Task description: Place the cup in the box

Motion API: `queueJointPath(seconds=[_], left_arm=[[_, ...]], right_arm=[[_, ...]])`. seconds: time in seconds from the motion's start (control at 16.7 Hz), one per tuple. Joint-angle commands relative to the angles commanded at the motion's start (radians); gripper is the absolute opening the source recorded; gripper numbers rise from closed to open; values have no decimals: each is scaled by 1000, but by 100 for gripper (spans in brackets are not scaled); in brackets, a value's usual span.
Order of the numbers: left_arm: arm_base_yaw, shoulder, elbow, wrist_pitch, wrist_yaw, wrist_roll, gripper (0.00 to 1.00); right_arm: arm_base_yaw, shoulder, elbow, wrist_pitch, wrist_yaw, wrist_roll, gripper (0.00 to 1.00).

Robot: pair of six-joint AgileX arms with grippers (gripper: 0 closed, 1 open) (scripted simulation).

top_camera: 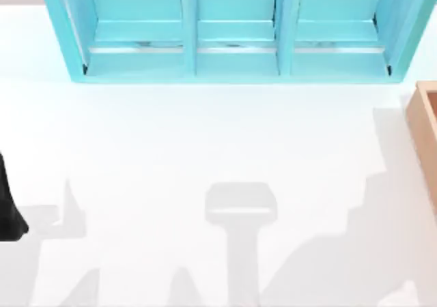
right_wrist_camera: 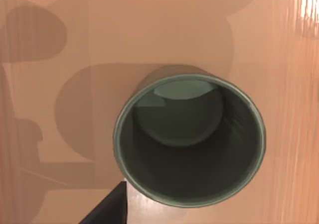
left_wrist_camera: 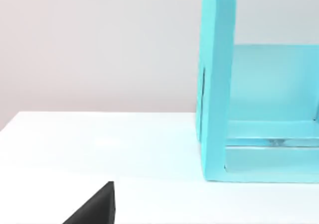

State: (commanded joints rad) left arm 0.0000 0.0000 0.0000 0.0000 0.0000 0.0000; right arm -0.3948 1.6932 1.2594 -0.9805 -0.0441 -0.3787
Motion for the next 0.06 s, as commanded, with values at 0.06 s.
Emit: queueJointPath(seconds=[0.06], left_arm=[[0, 0, 0, 0, 0, 0, 100]], right_arm=[[0, 0, 0, 0, 0, 0, 100]])
